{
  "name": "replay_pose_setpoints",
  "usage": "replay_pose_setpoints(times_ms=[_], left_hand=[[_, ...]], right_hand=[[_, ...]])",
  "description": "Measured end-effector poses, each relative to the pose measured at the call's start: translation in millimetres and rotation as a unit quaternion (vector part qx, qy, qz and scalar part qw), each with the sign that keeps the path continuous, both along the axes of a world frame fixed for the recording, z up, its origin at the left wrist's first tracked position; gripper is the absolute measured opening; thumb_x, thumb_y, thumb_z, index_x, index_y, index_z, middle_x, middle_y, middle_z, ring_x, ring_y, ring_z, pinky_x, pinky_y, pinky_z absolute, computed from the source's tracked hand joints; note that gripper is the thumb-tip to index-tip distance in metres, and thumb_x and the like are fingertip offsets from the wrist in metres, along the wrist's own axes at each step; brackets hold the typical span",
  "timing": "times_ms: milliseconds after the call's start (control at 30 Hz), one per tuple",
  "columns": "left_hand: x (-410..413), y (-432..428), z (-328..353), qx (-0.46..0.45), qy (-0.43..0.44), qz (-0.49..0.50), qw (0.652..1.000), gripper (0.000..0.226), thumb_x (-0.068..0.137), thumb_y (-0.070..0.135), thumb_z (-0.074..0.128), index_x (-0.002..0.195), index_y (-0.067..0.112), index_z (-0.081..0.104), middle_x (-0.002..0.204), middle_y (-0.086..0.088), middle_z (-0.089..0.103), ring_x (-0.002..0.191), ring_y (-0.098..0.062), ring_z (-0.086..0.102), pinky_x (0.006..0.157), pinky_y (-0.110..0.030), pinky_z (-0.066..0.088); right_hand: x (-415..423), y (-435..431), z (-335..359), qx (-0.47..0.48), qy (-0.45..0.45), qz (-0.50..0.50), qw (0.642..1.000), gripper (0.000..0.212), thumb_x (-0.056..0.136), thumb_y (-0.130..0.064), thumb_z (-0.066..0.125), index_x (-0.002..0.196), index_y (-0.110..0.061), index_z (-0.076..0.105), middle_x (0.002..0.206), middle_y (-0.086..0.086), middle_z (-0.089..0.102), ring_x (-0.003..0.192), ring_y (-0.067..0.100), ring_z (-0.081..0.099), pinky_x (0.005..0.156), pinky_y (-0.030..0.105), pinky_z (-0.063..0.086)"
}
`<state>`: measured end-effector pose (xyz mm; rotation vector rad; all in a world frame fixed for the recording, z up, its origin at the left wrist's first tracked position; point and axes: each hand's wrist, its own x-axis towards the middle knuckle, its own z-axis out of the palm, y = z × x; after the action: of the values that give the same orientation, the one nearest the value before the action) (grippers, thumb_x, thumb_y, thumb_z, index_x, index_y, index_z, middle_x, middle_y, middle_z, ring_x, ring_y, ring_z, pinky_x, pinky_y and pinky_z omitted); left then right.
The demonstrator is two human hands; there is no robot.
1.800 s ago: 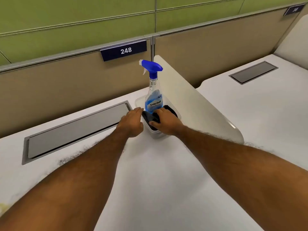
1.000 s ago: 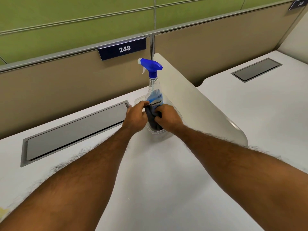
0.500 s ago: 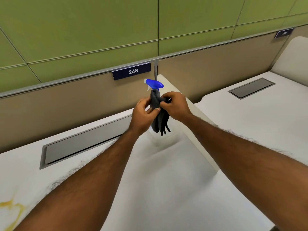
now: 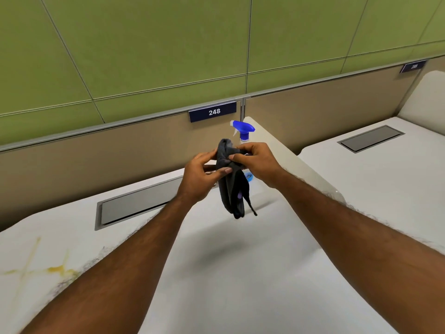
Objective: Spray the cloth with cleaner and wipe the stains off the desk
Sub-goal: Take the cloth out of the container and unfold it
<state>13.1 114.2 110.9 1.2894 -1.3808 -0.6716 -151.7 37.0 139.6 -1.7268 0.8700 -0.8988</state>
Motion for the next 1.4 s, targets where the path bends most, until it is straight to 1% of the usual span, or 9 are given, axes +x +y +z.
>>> replay_pose_setpoints(times_ms=[200,433,567,733,867,1000,1067,1200,1400], left_hand=[[27.1,41.0,3.7,0.025,0.081,0.036,0.996,0.027,0.082,0.018,0.077,0.107,0.007,0.071,0.097,-0.009,0.075,0.089,-0.024,0.073,0.082,-0.043,0.060],[59.5,71.2,4.2,-0.019,0.089,0.102,0.991,0.013,0.087,0.018,0.071,0.099,0.019,0.068,0.093,0.001,0.073,0.085,-0.011,0.070,0.073,-0.022,0.057],[69.3,74.4,4.4,-0.027,0.087,0.114,0.989,0.022,0.091,0.009,0.062,0.101,0.028,0.062,0.101,0.003,0.067,0.095,-0.013,0.064,0.081,-0.021,0.055],[66.8,67.6,6.1,-0.033,0.129,0.107,0.985,0.026,0.087,-0.009,0.049,0.083,0.016,0.055,0.089,0.002,0.070,0.084,-0.010,0.066,0.079,-0.020,0.051],[61.5,61.0,4.1,-0.035,0.149,0.091,0.984,0.033,0.084,-0.019,0.047,0.083,0.014,0.048,0.082,0.003,0.077,0.086,-0.013,0.072,0.078,-0.019,0.053],[57.6,55.8,6.5,-0.037,0.111,0.081,0.990,0.026,0.085,-0.010,0.060,0.090,0.014,0.053,0.087,-0.002,0.078,0.092,-0.021,0.073,0.084,-0.028,0.056],[53.0,53.0,11.1,-0.034,0.074,0.067,0.994,0.025,0.085,-0.008,0.063,0.093,0.015,0.055,0.089,-0.002,0.077,0.093,-0.020,0.073,0.086,-0.029,0.056],[41.3,47.9,18.0,-0.040,0.029,0.050,0.998,0.025,0.086,-0.005,0.064,0.100,0.014,0.059,0.092,0.003,0.076,0.092,-0.014,0.073,0.082,-0.022,0.055],[50.5,43.3,25.3,-0.035,-0.019,0.068,0.997,0.027,0.086,0.001,0.067,0.103,0.020,0.061,0.091,0.007,0.077,0.092,-0.012,0.073,0.080,-0.021,0.055]], right_hand=[[8.5,31.6,3.9,0.022,0.009,0.011,1.000,0.010,0.090,-0.009,0.065,0.087,-0.018,0.069,0.083,0.008,0.070,0.077,0.016,0.070,0.069,0.020,0.058],[3.1,46.1,1.4,0.038,0.007,-0.018,0.999,0.004,0.089,-0.006,0.065,0.091,-0.010,0.066,0.088,0.013,0.067,0.077,0.018,0.064,0.067,0.023,0.057],[1.5,49.4,0.8,0.068,-0.009,0.008,0.998,0.007,0.090,-0.002,0.061,0.094,-0.006,0.065,0.087,0.011,0.066,0.080,0.020,0.065,0.066,0.028,0.057],[9.7,52.5,2.8,0.090,-0.018,0.057,0.994,0.009,0.091,-0.001,0.056,0.092,-0.003,0.065,0.087,0.014,0.063,0.079,0.020,0.061,0.068,0.030,0.054],[13.2,45.1,3.6,0.093,-0.004,0.059,0.994,0.009,0.090,-0.001,0.055,0.091,-0.001,0.064,0.087,0.017,0.059,0.078,0.022,0.056,0.066,0.030,0.050],[3.8,31.0,-3.8,-0.011,0.164,0.026,0.986,0.010,0.087,-0.009,0.058,0.081,-0.012,0.065,0.077,0.004,0.062,0.074,0.013,0.058,0.067,0.026,0.049],[1.9,28.5,-11.7,-0.046,0.224,0.039,0.973,0.009,0.085,-0.011,0.060,0.090,-0.016,0.066,0.084,0.000,0.065,0.083,0.016,0.062,0.071,0.023,0.052],[19.8,35.8,-33.3,-0.090,0.208,0.095,0.969,0.047,0.080,-0.023,0.063,0.125,-0.017,0.053,0.114,-0.001,0.060,0.101,0.014,0.058,0.081,0.023,0.051],[41.2,39.4,-56.2,-0.171,0.143,0.081,0.971,0.032,0.094,-0.030,0.057,0.121,-0.026,0.041,0.103,-0.007,0.059,0.083,0.012,0.062,0.073,0.013,0.049]])
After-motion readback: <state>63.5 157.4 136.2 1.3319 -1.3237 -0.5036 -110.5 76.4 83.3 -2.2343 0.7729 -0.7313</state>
